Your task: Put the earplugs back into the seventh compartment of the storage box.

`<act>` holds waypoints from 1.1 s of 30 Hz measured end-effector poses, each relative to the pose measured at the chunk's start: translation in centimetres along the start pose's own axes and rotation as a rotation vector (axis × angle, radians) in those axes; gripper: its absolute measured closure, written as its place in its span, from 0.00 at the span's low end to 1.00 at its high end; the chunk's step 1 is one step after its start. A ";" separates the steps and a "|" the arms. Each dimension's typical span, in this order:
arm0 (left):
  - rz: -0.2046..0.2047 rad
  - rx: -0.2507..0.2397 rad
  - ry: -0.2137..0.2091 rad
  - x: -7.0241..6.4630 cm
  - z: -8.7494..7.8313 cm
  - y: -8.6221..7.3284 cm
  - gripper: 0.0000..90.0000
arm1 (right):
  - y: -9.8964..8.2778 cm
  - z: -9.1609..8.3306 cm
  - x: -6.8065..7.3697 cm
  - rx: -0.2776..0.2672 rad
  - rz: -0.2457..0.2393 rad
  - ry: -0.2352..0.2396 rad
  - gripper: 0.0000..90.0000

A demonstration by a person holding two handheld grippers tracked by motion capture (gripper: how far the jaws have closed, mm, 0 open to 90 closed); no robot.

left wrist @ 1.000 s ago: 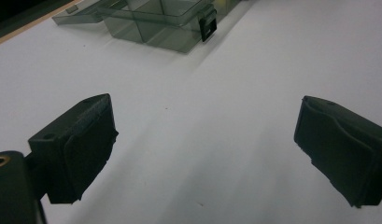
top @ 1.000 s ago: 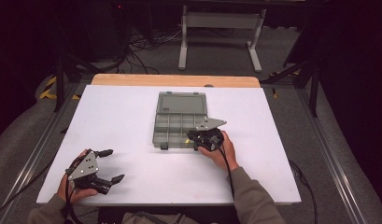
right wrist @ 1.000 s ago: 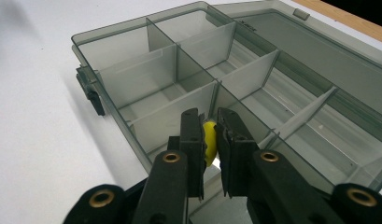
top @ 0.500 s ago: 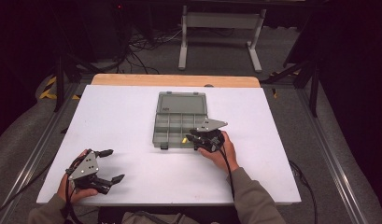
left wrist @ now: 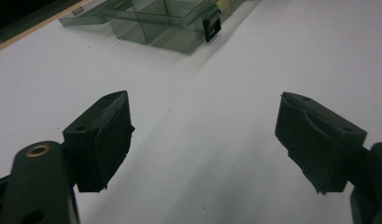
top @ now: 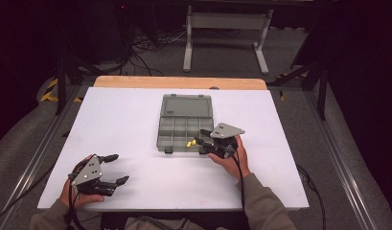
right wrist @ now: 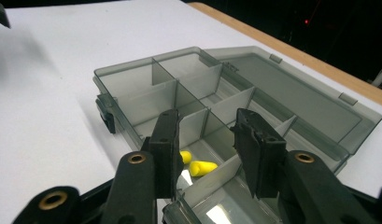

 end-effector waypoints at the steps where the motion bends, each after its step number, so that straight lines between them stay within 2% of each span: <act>1: 0.010 0.001 -0.007 -0.1 0.0 0.1 0.26 | 0.1 -0.3 0.0 -0.010 -0.008 0.000 0.68; 5: 0.034 0.006 -0.009 -0.2 0.3 0.5 0.35 | 0.4 -1.2 -0.1 -0.030 -0.016 -0.004 0.70; 10: 0.035 -0.013 -0.013 0.5 0.6 1.5 0.52 | 0.4 -2.5 0.0 -0.034 -0.039 -0.002 0.83; 12: 0.043 -0.008 -0.006 0.9 0.8 1.9 0.59 | 0.3 -2.9 -0.1 -0.024 -0.052 -0.008 0.88; 17: 0.038 0.002 -0.021 1.8 1.9 2.6 0.83 | -0.1 -3.5 0.0 0.003 -0.068 -0.009 0.99; 19: 0.029 0.003 -0.025 2.0 2.2 2.8 0.86 | -0.2 -3.5 0.0 0.011 -0.071 -0.008 1.00; 23: 0.015 0.009 -0.041 2.8 3.1 3.3 0.99 | -0.7 -3.5 -0.2 0.044 -0.085 -0.012 1.00; 30: 0.012 0.046 -0.055 3.9 4.5 3.7 1.00 | -1.6 -3.7 -1.1 0.087 -0.065 -0.014 1.00; 33: 0.002 0.046 -0.061 4.6 5.3 4.3 1.00 | -1.8 -3.8 -1.7 0.098 -0.057 -0.024 1.00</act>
Point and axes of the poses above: each handheld gripper's, and its own axes: z roughly forward along the jaws, y roughly out of its top, x roughly to its left, the point moved 9 cm from there along z, roughly forward along the jaws, and after that the axes turned 4 degrees about y, right-handed, at the moved point
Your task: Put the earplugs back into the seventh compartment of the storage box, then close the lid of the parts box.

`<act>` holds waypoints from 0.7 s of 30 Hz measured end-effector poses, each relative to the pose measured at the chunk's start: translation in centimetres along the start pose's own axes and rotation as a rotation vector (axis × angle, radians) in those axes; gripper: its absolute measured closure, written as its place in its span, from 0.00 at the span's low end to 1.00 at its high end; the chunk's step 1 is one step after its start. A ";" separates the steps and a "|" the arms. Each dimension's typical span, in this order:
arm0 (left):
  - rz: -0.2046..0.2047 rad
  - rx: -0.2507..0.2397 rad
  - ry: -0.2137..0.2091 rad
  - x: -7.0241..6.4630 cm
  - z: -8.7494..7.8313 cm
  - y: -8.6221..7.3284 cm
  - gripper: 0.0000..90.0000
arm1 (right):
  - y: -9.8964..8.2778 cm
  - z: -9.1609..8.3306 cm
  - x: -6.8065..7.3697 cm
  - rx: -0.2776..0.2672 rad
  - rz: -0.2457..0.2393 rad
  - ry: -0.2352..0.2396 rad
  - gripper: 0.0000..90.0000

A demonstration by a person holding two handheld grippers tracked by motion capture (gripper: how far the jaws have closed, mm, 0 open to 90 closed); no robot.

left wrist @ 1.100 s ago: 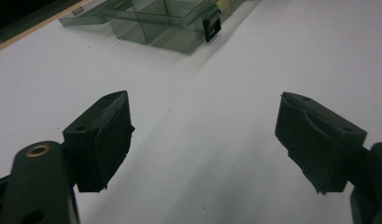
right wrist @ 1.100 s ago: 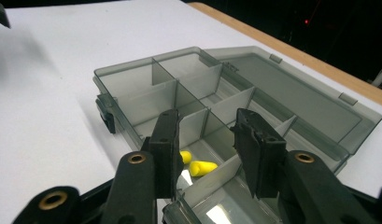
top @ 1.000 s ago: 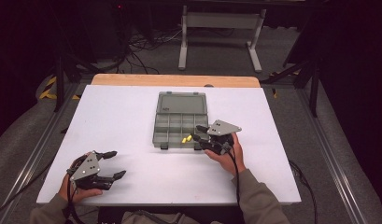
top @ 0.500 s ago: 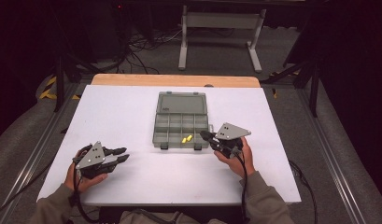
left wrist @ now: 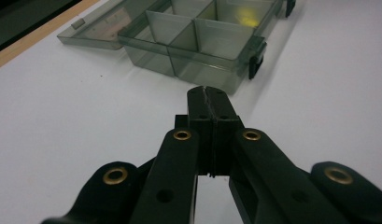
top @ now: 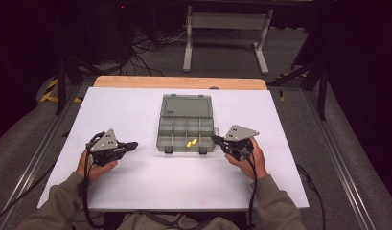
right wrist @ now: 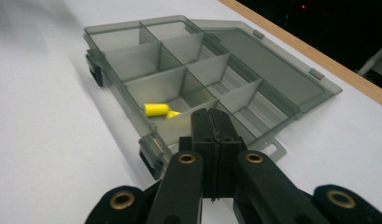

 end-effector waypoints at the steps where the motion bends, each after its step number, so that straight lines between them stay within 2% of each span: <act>1: -0.004 0.000 0.000 0.2 0.2 0.2 1.00 | -0.2 0.0 -0.3 0.007 0.001 -0.008 1.00; 4: -0.009 0.013 0.007 1.1 1.2 0.8 1.00 | -0.5 0.0 -1.2 0.016 0.016 -0.024 1.00; 9: 0.010 0.042 0.013 2.1 2.6 1.5 1.00 | -1.4 0.2 -2.9 0.037 0.065 -0.049 1.00; 14: 0.003 0.045 0.017 3.1 3.6 2.3 1.00 | -2.0 0.2 -4.7 0.038 0.117 -0.069 1.00; 15: 0.002 0.043 0.018 3.7 4.2 2.9 1.00 | -2.2 0.3 -5.1 0.044 0.122 -0.075 1.00; 17: 0.006 0.047 0.022 3.9 4.5 3.1 1.00 | -2.2 0.4 -5.5 0.049 0.123 -0.082 1.00; 21: 0.005 0.058 0.029 5.1 6.1 4.0 1.00 | -2.2 1.0 -6.8 0.074 0.128 -0.096 1.00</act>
Point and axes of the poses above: each handheld gripper's, and its own axes: z roughly forward along the jaws, y roughly out of its top, x roughly to its left, the point moved 9 cm from there along z, roughly forward along the jaws, and after that the axes turned 4 degrees about y, right-handed, at the moved point
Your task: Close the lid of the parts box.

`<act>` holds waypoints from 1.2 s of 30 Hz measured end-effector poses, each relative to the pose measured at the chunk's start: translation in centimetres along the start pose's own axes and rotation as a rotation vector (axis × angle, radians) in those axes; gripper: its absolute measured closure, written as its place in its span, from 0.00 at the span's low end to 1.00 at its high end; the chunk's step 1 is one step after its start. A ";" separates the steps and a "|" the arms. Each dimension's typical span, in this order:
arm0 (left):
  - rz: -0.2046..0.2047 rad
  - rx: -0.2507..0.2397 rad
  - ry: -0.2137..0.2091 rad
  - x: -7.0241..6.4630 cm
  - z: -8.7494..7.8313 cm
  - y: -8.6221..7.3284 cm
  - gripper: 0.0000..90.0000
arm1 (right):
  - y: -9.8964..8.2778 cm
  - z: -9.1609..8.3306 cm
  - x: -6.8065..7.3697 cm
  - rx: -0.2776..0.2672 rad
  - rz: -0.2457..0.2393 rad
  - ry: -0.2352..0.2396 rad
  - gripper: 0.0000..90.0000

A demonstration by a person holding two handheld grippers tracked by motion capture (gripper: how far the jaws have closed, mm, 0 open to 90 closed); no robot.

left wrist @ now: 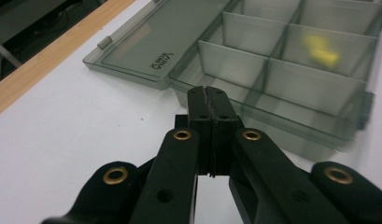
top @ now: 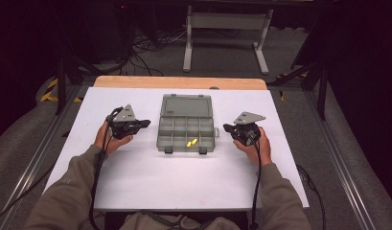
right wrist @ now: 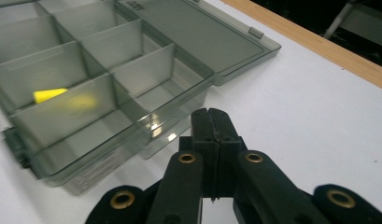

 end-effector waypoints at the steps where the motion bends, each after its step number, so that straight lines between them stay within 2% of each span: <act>1: 0.000 0.000 0.000 0.0 0.0 0.0 1.00 | 0.2 0.1 -0.3 0.001 0.005 -0.002 1.00; 6: -0.004 0.028 0.012 1.2 1.8 0.9 1.00 | 1.2 0.9 -1.5 0.015 0.021 -0.009 1.00; 8: 0.003 0.045 0.027 1.9 2.5 1.4 1.00 | 1.9 1.3 -2.3 0.009 0.064 0.000 1.00; 12: -0.020 0.052 0.038 2.6 3.2 1.7 1.00 | 2.3 1.8 -3.2 0.022 0.076 -0.019 1.00; 15: -0.035 0.065 0.051 3.2 4.2 1.8 1.00 | 2.8 2.8 -4.2 0.052 0.086 -0.033 1.00; 18: -0.044 0.092 0.063 3.7 5.1 1.6 1.00 | 3.3 3.4 -4.7 0.074 0.067 -0.055 1.00; 20: -0.048 0.111 0.067 3.9 5.6 1.5 1.00 | 3.4 4.0 -4.9 0.093 0.091 -0.047 1.00; 23: -0.056 0.114 0.070 4.0 5.9 1.4 1.00 | 3.7 4.5 -5.0 0.097 0.083 -0.049 1.00; 24: -0.057 0.137 0.078 4.4 6.5 1.2 1.00 | 3.7 4.5 -5.0 0.097 0.083 -0.049 1.00; 25: -0.059 0.146 0.080 4.5 6.7 1.1 1.00 | 3.8 5.9 -5.2 0.143 0.061 -0.061 1.00; 28: -0.064 0.179 0.085 4.6 7.5 0.6 1.00 | 3.8 6.5 -5.6 0.152 0.083 -0.059 1.00; 33: -0.070 0.222 0.093 4.7 8.7 -0.5 1.00 | 3.4 8.0 -5.9 0.197 0.077 -0.062 1.00; 35: -0.080 0.244 0.094 4.7 8.9 -1.0 1.00 | 2.8 8.8 -6.1 0.236 0.064 -0.074 1.00; 36: -0.082 0.242 0.095 4.8 9.0 -1.2 1.00 | 2.5 9.2 -6.0 0.254 0.063 -0.062 1.00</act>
Point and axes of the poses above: each handheld gripper's, and its own axes: z roughly forward along the jaws, y roughly out of its top, x roughly to its left, the point moved 9 cm from there along z, roughly forward along the jaws, and after that the axes turned 4 degrees about y, right-handed, at the moved point
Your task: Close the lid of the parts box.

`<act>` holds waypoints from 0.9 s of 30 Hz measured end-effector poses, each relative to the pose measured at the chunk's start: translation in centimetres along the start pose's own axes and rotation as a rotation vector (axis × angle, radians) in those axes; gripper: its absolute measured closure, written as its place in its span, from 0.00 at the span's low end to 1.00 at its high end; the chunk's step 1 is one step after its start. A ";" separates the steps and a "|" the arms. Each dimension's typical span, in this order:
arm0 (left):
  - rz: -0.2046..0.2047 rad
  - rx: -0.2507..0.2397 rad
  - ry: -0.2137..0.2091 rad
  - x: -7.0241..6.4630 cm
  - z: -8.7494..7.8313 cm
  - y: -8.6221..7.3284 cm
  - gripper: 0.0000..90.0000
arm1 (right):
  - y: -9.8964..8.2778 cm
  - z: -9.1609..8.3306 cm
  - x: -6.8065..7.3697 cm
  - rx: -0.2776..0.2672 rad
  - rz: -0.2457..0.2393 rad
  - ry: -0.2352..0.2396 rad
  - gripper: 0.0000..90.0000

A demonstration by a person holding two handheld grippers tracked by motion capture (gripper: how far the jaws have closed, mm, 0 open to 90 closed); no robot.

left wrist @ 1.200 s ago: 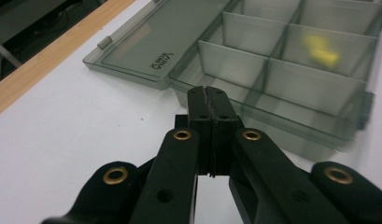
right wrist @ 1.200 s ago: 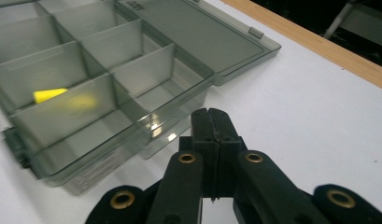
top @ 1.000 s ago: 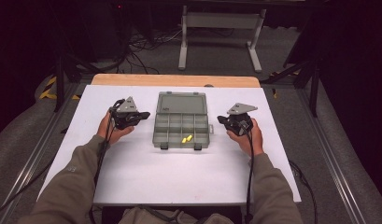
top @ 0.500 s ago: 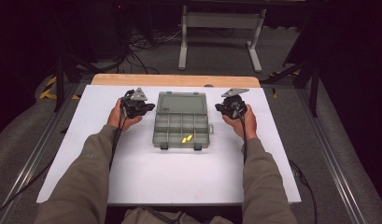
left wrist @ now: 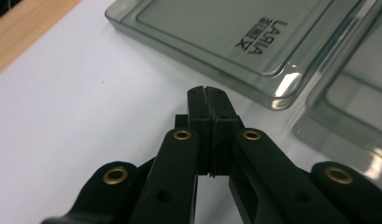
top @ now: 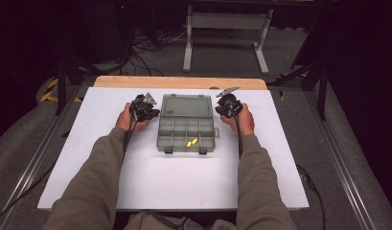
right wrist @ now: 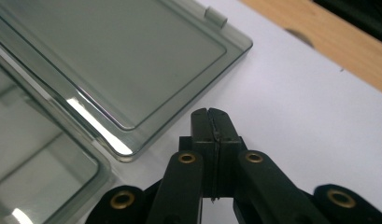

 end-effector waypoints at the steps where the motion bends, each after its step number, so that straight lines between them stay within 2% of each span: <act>1: -0.012 -0.005 -0.010 0.0 0.0 0.0 1.00 | -0.1 0.3 0.0 0.010 -0.006 0.001 1.00; 5: -0.007 -0.014 -0.018 0.0 0.1 0.0 1.00 | -0.4 1.1 0.3 0.044 -0.022 0.012 1.00; 7: -0.008 -0.016 -0.026 -0.1 0.1 0.0 1.00 | -0.4 1.2 0.5 0.043 -0.028 0.027 1.00; 13: -0.003 -0.020 -0.040 -0.2 0.3 0.2 1.00 | -0.3 1.6 0.4 0.053 -0.046 0.021 1.00; 20: -0.008 -0.027 -0.001 -0.1 0.9 0.9 1.00 | -0.1 1.9 0.3 0.029 -0.063 0.040 1.00; 22: -0.002 -0.026 0.012 0.0 1.2 1.2 1.00 | -0.1 1.9 0.2 0.020 -0.063 0.038 1.00; 23: -0.022 -0.025 0.024 -0.1 1.4 1.3 1.00 | 0.0 2.0 0.2 0.008 -0.056 0.038 1.00; 25: -0.011 -0.030 0.030 0.1 1.5 1.5 1.00 | 0.0 2.1 0.1 0.004 -0.054 0.034 1.00; 27: -0.027 -0.028 0.033 0.3 1.7 1.6 0.99 | 0.3 2.3 0.1 -0.016 -0.067 0.012 1.00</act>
Point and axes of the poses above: each handheld gripper's, and its own axes: z roughly forward along the jaws, y roughly out of its top, x roughly to its left, the point moved 9 cm from there along z, roughly forward along the jaws, and after that the axes turned 4 degrees about y, right-handed, at the moved point
